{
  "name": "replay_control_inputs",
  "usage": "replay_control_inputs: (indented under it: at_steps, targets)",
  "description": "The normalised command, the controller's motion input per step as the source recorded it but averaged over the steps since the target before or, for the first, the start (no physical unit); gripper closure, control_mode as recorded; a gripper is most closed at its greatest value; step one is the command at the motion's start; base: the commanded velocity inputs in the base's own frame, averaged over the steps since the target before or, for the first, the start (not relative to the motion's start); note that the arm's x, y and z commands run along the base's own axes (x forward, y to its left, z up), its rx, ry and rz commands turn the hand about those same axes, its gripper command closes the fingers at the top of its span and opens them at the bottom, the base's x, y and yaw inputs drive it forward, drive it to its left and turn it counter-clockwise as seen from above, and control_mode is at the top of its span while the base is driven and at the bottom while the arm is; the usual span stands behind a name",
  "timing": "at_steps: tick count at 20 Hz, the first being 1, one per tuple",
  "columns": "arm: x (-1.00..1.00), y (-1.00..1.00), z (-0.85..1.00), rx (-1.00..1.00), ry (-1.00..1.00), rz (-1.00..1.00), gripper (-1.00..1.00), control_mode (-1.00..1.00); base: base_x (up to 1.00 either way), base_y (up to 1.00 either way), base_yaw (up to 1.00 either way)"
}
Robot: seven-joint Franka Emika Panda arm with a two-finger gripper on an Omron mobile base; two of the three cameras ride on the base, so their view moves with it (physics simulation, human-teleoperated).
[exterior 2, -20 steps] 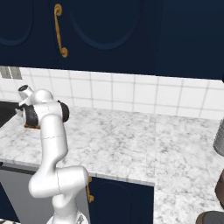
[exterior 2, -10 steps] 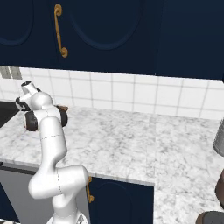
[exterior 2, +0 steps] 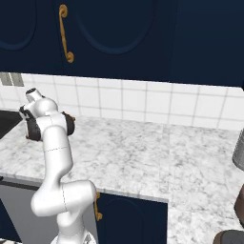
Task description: Pick up the sponge from the counter and clean the cutting board by briefly scrubbing or pressing down on the cutting board. Once finished, release the sponge.
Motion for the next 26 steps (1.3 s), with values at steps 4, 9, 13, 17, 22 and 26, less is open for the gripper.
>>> replay_control_inputs:
  at_steps: [4, 9, 13, 17, 22, 26]
  targets:
    - [-0.38, 0.00, -0.12, 0.00, -0.22, -0.01, 1.00, -1.00, 0.00, 0.00, 0.00]
    - [-0.36, -0.30, 0.00, 0.04, 0.00, 0.00, 1.00, -1.00, 0.00, 0.00, 0.00]
    - [-0.53, -0.36, -0.06, 0.02, 0.00, 0.00, 1.00, -1.00, 0.00, 0.00, 0.00]
    - [-0.64, -0.33, -0.26, 0.00, 0.00, 0.00, 1.00, -1.00, 0.00, 0.00, 0.00]
    - [-0.24, -0.36, -0.31, 0.00, -0.05, -0.03, 1.00, -1.00, 0.00, 0.00, 0.00]
    - [0.38, -0.34, -0.23, 0.00, -0.16, -0.09, 1.00, -1.00, 0.00, 0.00, 0.00]
